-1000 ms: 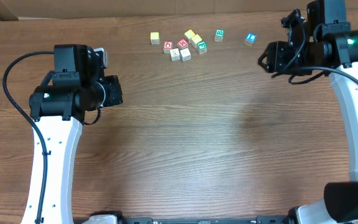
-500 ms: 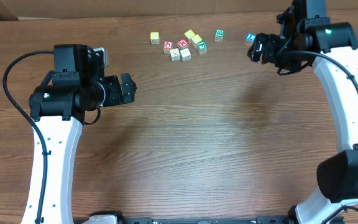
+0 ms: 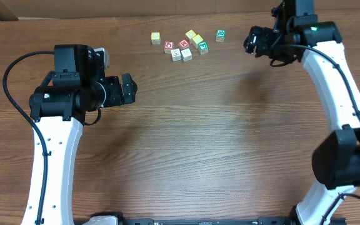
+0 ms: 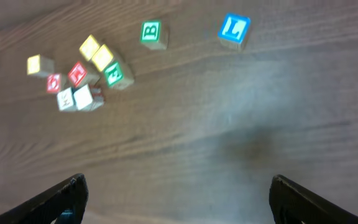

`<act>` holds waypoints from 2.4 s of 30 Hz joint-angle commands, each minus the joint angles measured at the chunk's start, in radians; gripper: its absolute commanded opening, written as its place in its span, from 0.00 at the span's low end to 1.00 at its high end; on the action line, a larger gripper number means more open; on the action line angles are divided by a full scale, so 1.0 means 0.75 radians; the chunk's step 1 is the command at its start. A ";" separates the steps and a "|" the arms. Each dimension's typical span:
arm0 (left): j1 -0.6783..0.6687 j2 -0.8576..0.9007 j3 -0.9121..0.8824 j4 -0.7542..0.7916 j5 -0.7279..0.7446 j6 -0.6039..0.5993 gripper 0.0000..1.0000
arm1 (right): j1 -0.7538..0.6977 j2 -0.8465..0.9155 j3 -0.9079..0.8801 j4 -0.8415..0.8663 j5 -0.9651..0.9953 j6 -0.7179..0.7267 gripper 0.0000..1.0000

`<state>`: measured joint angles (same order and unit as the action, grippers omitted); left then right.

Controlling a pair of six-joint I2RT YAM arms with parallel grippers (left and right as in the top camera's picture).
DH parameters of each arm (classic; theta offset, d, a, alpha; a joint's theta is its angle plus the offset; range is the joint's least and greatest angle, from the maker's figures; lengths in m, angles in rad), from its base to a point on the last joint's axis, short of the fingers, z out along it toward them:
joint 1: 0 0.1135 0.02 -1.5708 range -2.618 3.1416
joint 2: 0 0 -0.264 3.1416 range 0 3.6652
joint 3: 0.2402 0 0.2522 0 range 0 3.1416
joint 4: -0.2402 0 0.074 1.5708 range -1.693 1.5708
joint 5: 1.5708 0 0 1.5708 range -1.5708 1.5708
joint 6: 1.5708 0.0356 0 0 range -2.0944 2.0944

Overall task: Flip 5 blocks
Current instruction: 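Raise both arms and move the right gripper toward the blue-letter block, then close the right gripper on the blue 'L' block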

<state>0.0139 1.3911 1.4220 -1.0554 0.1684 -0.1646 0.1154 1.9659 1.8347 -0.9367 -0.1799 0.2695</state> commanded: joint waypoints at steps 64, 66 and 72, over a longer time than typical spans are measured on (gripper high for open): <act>-0.002 0.004 0.033 0.002 0.001 0.010 1.00 | 0.018 0.649 0.040 0.978 0.419 0.224 0.46; -0.002 0.004 0.033 0.002 0.001 0.010 1.00 | 0.018 0.649 0.040 0.991 0.420 0.224 0.42; -0.002 0.004 0.033 0.002 0.001 0.010 1.00 | 0.018 0.649 0.040 0.968 0.430 0.224 0.42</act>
<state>0.0139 1.3911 1.4220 -1.0554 0.1684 -0.1646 0.1253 2.4435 1.8412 -0.2123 0.1238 0.4442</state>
